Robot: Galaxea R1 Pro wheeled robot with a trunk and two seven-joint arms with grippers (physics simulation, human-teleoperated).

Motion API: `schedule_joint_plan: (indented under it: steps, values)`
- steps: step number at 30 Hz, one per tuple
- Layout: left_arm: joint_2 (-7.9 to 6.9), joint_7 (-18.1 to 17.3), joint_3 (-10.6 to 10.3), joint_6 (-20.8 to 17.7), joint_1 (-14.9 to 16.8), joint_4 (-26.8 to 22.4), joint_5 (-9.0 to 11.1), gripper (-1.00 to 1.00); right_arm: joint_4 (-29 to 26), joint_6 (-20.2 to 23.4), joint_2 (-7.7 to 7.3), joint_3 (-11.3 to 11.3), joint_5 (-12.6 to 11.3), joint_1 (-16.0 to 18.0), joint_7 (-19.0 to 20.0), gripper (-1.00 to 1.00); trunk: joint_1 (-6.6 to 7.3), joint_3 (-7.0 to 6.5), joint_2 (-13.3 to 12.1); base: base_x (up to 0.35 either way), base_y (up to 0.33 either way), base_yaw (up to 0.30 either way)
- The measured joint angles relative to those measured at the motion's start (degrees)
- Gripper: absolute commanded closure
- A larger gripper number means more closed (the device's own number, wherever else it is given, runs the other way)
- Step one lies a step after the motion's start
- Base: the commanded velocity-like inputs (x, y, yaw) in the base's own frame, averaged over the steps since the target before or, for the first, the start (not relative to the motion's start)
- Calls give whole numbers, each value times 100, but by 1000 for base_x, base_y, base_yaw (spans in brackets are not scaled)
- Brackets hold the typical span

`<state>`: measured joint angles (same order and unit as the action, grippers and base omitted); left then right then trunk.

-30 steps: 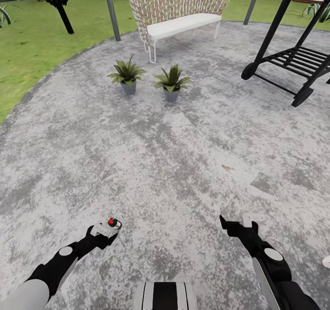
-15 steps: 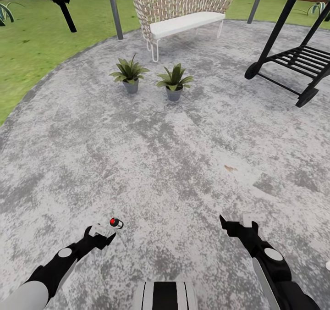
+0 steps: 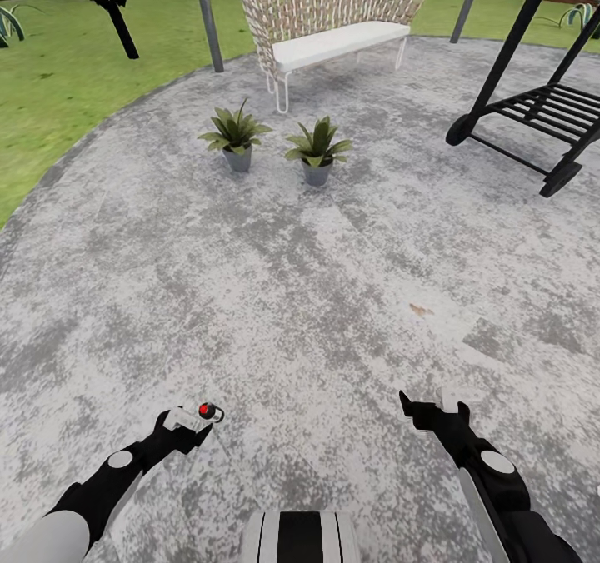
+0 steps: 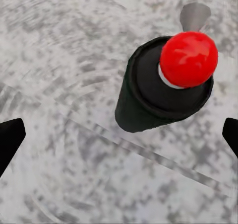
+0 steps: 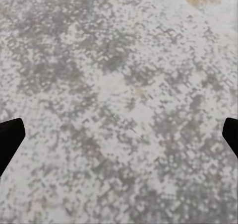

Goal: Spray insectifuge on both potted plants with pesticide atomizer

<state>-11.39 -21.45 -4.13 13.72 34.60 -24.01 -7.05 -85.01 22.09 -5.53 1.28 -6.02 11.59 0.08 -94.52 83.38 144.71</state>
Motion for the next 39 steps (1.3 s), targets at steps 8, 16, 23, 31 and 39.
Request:
schedule_joint_plan:
  steps: [8, 16, 23, 31, 39]
  values:
    - [4, -2, -2, 0, 0, 0, 0, -100, 0, 4, 0, 0, 0, 0, 0, -100, -2, 0, 0, 32, 0, 0]
    - [9, -8, 9, 0, 1, 2, 6, -100, -1, 4, -15, 0, 0, -1, 0, -100, -2, 0, 0, 1, 0, -68]
    - [8, -9, 11, 0, 0, 0, 8, -100, -3, 5, -18, 0, 0, 0, 0, -100, -2, 0, 0, 0, 0, -70]
    - [5, -26, 10, 0, 0, 0, 8, -100, -4, 5, -18, 0, 0, 0, 0, -100, -2, 0, 0, 0, 0, -1]
    - [8, -43, -5, 8, -17, 9, 8, -100, -7, 5, -18, 0, 0, 2, 0, -100, -2, 0, 0, 0, 0, 0]
